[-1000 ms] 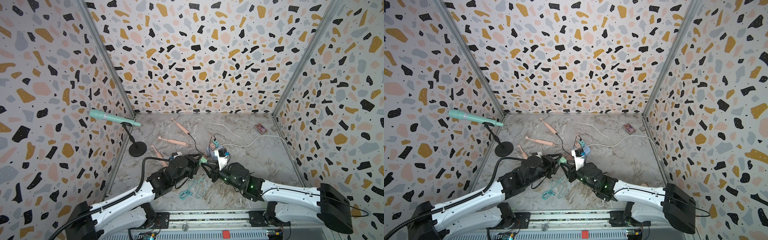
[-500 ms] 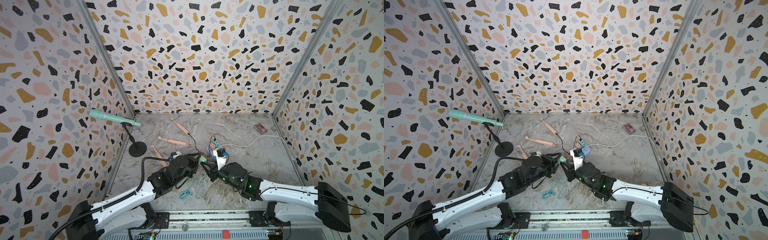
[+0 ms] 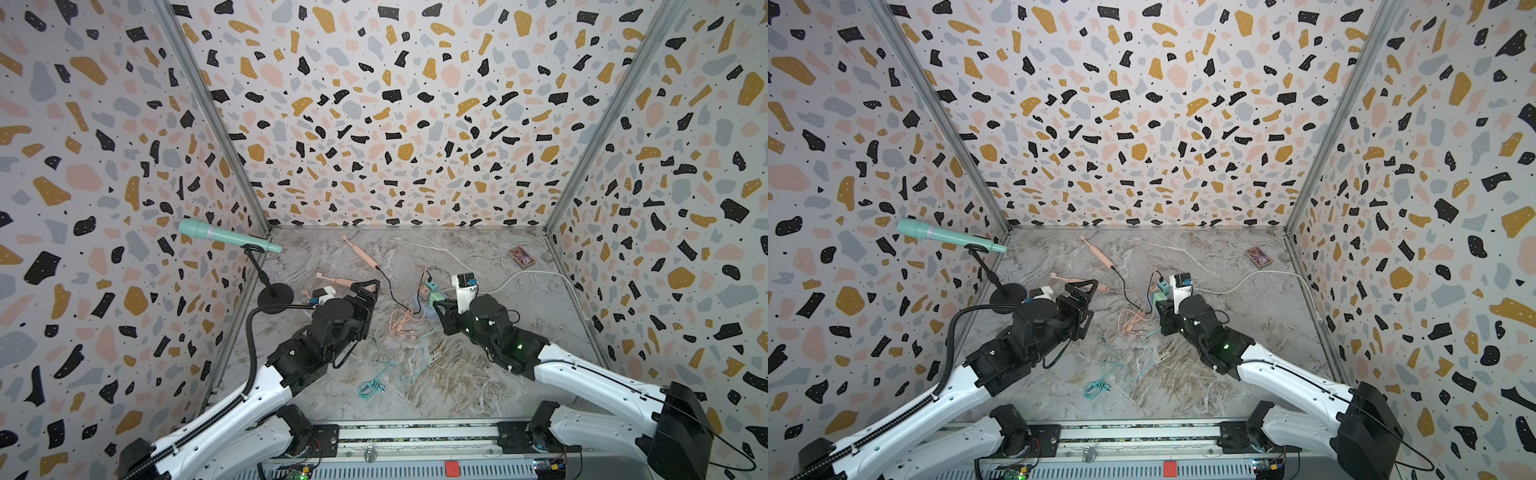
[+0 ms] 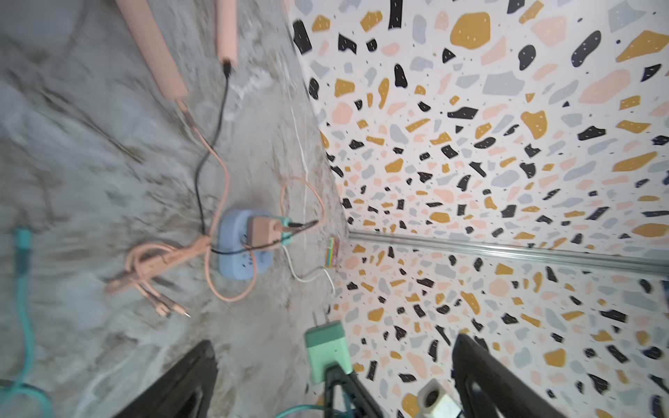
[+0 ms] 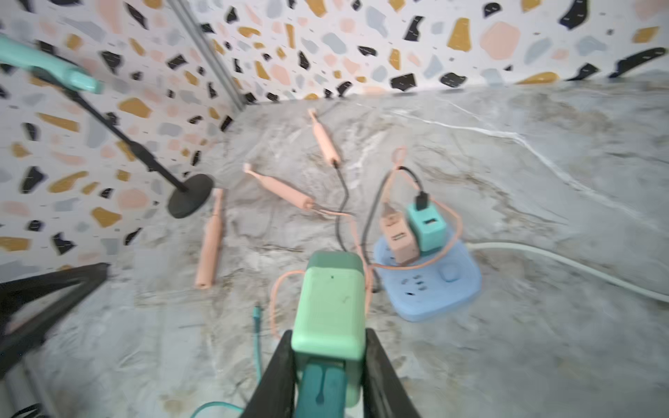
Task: Charge the electric toothbrush
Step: Insert the plug into the socket.
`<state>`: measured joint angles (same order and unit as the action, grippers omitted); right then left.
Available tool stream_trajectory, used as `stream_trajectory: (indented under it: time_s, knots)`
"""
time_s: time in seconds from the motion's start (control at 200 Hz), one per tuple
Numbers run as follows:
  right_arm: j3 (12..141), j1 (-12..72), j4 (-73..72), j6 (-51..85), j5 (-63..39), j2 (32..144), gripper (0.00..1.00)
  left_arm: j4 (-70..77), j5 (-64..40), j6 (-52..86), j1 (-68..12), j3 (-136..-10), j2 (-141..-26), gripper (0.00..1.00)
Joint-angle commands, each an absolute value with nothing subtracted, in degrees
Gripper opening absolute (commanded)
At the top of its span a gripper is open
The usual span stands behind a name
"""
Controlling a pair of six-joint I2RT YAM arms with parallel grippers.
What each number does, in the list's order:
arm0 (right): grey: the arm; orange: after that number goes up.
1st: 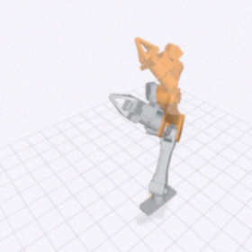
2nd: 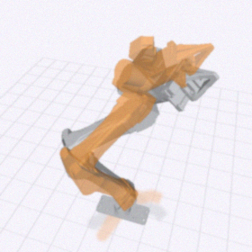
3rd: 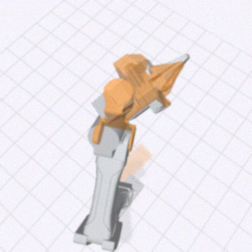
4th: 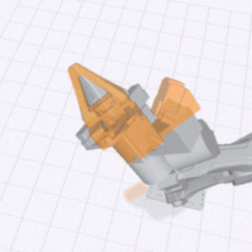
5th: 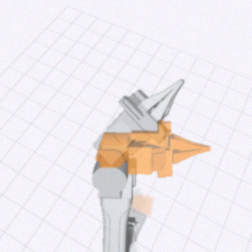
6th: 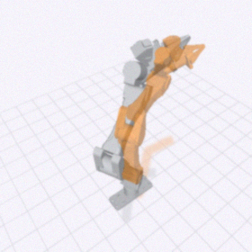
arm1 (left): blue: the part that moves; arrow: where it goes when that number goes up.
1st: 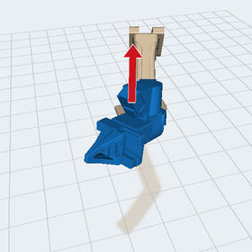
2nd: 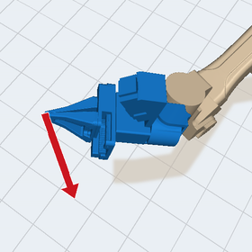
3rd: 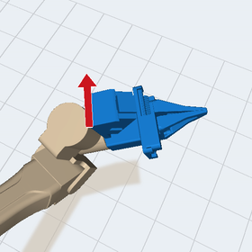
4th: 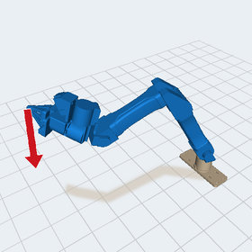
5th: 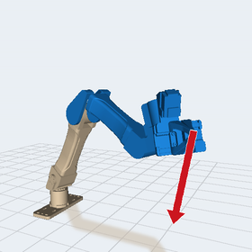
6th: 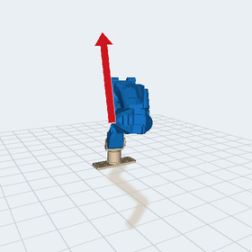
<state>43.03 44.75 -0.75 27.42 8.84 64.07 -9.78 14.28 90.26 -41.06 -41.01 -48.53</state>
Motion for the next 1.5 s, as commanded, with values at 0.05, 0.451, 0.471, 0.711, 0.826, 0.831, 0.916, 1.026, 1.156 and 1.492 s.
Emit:
stream_trajectory:
  time_s: [0.05,0.451,0.471,0.711,0.826,0.831,0.916,1.026,1.156,1.492]
  knots:
    - [54.7,36.77,21.09,15.62,1.36,70.73,0.0,-16.58,15.87,80.31,-38.24,-42.54,-47.47,1.0]
    - [77.83,36.74,36.86,2.72,5.88,96.65,0.0,-21.86,22.03,71.86,-37.27,-43.07,-44.47,1.0]
    - [79.23,36.74,38.05,2.33,6.17,97.96,0.0,-22.12,22.45,71.59,-37.27,-42.99,-44.2,1.0]
    - [87.06,36.79,43.33,-0.33,5.33,107.37,0.0,-24.54,25.59,69.3,-37.17,-42.96,-41.4,1.0]
    - [88.31,36.74,43.76,-0.7,4.63,108.12,0.0,-25.33,26.61,68.65,-37.18,-42.8,-40.44,1.0]
    - [88.36,36.74,44.01,-0.74,4.65,108.12,0.0,-25.32,26.62,68.6,-37.18,-42.8,-40.44,1.0]
    - [89.56,36.74,44.87,-0.88,4.32,108.15,0.0,-25.38,26.74,68.47,-37.18,-42.71,-40.08,1.0]
    - [90.66,37.29,45.88,-1.31,1.95,108.25,0.0,-25.29,26.54,68.44,-37.18,-42.63,-40.17,1.0]
    - [91.1,37.83,47.8,-1.34,3.92,107.46,0.0,-25.31,26.35,68.55,-37.22,-42.45,-39.93,1.0]
    - [87.4,38.16,46.7,-1.17,3.83,104.01,0.0,-24.65,25.81,68.78,-37.18,-41.51,-39.85,1.0]
